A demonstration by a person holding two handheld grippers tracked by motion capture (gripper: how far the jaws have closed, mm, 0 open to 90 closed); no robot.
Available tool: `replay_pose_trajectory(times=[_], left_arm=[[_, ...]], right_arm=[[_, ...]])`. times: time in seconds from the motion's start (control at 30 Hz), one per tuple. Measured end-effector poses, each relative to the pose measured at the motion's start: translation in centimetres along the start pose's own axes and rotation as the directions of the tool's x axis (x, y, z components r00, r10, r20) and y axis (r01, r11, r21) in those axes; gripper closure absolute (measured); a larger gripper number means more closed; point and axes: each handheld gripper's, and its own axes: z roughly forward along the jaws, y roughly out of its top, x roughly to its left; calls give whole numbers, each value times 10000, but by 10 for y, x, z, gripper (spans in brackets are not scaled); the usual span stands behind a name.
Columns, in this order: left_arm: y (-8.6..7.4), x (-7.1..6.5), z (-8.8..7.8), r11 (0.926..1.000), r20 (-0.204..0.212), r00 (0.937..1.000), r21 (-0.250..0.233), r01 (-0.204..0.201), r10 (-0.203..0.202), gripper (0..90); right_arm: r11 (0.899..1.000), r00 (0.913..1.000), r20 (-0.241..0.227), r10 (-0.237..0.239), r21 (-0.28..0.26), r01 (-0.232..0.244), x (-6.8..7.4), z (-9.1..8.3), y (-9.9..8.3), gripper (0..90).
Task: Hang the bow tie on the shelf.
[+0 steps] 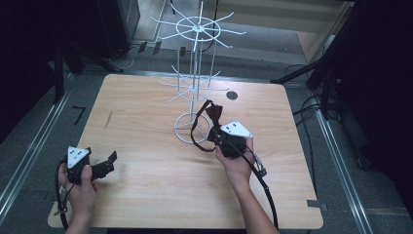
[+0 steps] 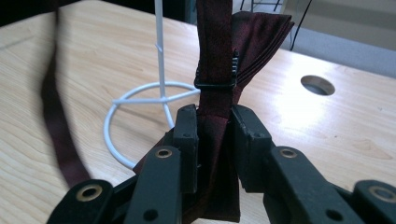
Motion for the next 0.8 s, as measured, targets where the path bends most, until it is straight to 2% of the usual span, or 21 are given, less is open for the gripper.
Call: replay_pose_trajectory(times=[0.37,0.67,0.8], left_arm=[[0,0,0,10000,23,10000,-2,13,-13,74],[0,0,0,10000,25,10000,-6,27,-27,74],[0,0,0,10000,19,10000,0,25,-25,74]], right_arm=[[9957,9994,-126,331,871,-319,-4,22,-24,747],[9892,9985,-84,542,1366,-526,-9,30,-38,747],[9852,9963,-412,751,1575,-677,-11,33,-42,739]])
